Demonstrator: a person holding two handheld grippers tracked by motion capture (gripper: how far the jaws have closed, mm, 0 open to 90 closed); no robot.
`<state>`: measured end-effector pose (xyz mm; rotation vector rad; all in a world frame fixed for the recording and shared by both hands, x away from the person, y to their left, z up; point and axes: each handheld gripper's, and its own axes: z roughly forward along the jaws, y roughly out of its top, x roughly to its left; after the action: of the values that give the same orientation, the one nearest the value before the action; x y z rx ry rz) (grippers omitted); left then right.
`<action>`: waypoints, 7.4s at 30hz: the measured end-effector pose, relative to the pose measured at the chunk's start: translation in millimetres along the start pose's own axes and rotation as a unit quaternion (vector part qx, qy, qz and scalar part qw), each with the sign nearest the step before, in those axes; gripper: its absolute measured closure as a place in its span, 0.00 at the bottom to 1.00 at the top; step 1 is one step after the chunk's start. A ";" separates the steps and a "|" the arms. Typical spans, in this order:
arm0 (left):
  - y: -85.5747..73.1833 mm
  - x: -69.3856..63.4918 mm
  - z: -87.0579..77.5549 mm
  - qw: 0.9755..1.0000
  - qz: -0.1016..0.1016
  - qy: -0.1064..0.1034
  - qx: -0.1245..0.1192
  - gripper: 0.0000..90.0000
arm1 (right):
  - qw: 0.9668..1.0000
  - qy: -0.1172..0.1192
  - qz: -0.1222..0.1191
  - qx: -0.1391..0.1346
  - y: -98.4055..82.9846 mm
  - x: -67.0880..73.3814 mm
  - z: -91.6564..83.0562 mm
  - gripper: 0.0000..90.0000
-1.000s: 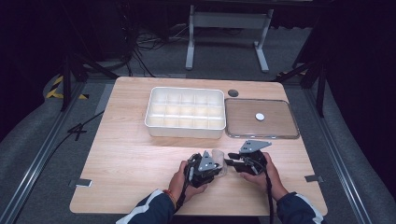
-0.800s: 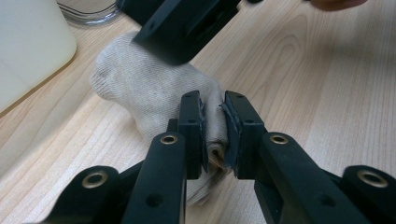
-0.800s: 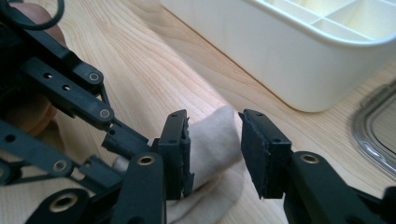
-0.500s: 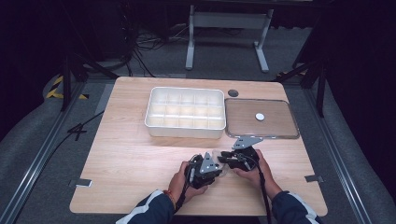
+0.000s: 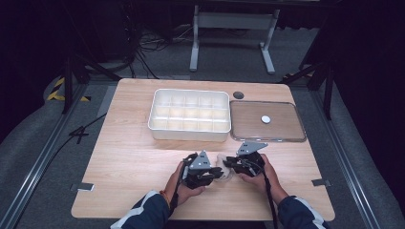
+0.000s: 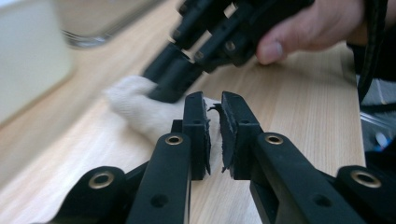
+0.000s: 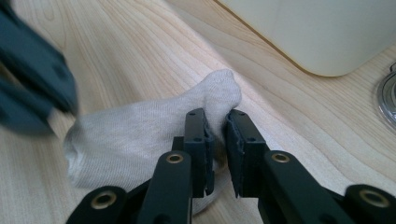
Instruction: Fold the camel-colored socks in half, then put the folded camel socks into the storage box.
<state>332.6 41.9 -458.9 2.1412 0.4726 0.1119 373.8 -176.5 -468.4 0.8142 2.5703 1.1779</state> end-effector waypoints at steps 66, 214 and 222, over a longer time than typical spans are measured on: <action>-8.6 -6.6 20.5 0.999 0.017 -0.005 0.026 0.93 | 0.998 -0.024 -0.039 -0.051 14.8 8.5 -33.6 0.88; -97.3 55.5 -103.0 0.988 -0.049 0.118 0.093 0.11 | 0.999 -0.011 -0.018 -0.029 11.2 -11.5 -56.4 0.76; -97.3 55.7 -102.9 0.988 -0.048 0.117 0.093 0.11 | 0.997 -0.033 -0.013 -0.062 21.8 -19.2 -71.3 0.76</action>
<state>329.5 192.2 -483.2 2.2930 0.7486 0.2770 370.5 -221.1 -405.7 0.7766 2.4202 1.2652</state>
